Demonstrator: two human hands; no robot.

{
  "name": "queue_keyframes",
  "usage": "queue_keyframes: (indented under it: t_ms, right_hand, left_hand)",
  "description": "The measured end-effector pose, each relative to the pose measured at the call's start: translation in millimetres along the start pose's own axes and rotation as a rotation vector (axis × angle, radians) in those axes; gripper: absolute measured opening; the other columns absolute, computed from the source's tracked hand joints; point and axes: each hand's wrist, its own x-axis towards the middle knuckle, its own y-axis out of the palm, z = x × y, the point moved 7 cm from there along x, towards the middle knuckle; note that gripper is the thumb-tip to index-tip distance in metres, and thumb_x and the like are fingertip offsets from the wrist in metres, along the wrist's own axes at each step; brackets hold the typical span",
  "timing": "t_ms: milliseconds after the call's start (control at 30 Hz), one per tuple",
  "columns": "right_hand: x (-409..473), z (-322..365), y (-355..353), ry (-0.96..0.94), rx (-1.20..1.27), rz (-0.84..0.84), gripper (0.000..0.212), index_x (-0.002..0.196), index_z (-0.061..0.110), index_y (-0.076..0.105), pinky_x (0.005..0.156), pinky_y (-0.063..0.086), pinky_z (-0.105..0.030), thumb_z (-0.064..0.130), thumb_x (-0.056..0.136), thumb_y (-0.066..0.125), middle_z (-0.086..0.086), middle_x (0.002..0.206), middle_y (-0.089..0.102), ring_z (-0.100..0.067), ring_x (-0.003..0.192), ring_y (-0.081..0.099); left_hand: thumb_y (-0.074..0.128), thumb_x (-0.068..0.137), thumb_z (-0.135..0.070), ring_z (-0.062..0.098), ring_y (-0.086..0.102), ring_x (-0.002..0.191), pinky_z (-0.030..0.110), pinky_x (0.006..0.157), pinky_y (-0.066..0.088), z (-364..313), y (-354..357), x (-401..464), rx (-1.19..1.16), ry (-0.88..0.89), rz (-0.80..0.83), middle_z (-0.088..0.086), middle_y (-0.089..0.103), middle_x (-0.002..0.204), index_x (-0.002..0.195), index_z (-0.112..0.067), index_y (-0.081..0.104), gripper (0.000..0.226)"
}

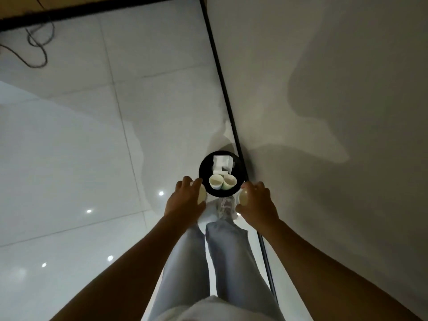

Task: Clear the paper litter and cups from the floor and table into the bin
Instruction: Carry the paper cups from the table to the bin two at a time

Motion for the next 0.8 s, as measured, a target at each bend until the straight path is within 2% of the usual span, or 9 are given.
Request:
queue_keyframes:
  t_ms: [167,333,567,667,800]
  right_hand:
    - [65,-21,27,-0.004,-0.039,-0.002,0.054,0.132,0.014,0.045,0.088,0.049,-0.035,0.022,0.085,0.07,-0.013,0.132,0.043,-0.031,0.119,0.044]
    - [131,-49,67,-0.02,-0.076,-0.002,0.055,0.131,0.015,0.046,0.082,0.045,-0.03,0.022,0.083,0.071,-0.013,0.131,0.043,-0.029,0.118,0.043]
    - [214,-75,128,-0.062,-0.073,0.01,0.058,0.134,0.015,0.044,0.086,0.045,-0.027,0.025,0.084,0.072,-0.01,0.135,0.042,-0.027,0.122,0.043]
    - [237,-80,151,-0.086,-0.067,0.03,0.06,0.135,0.017,0.044,0.095,0.049,-0.035,0.029,0.083,0.072,-0.009,0.136,0.041,-0.026,0.121,0.046]
    - [254,-93,180,-0.071,-0.092,0.081,0.065,0.137,0.019,0.042,0.094,0.047,-0.036,0.035,0.083,0.073,-0.009,0.14,0.039,-0.028,0.124,0.044]
  left_hand:
    - [0.068,0.084,-0.036,0.023,0.039,0.128,0.033,0.091,0.047,11,48,53,-0.018,-0.012,-0.01,0.004,0.041,0.14,0.141,-0.022,0.037,0.067]
    - [0.07,0.083,-0.032,0.025,0.041,0.126,0.033,0.091,0.047,23,101,116,-0.019,0.002,-0.004,0.005,0.042,0.141,0.141,-0.021,0.037,0.067]
    - [0.075,0.079,-0.033,0.025,0.045,0.125,0.035,0.092,0.048,43,172,194,-0.071,-0.028,-0.053,0.004,0.045,0.139,0.14,-0.019,0.035,0.075]
    - [0.073,0.08,-0.034,0.024,0.043,0.126,0.033,0.094,0.047,49,202,215,-0.016,-0.007,0.004,0.004,0.042,0.14,0.138,-0.019,0.037,0.07]
    - [0.07,0.082,-0.036,0.025,0.037,0.132,0.037,0.098,0.045,57,234,228,0.015,-0.012,0.105,0.004,0.035,0.145,0.141,-0.02,0.035,0.07]
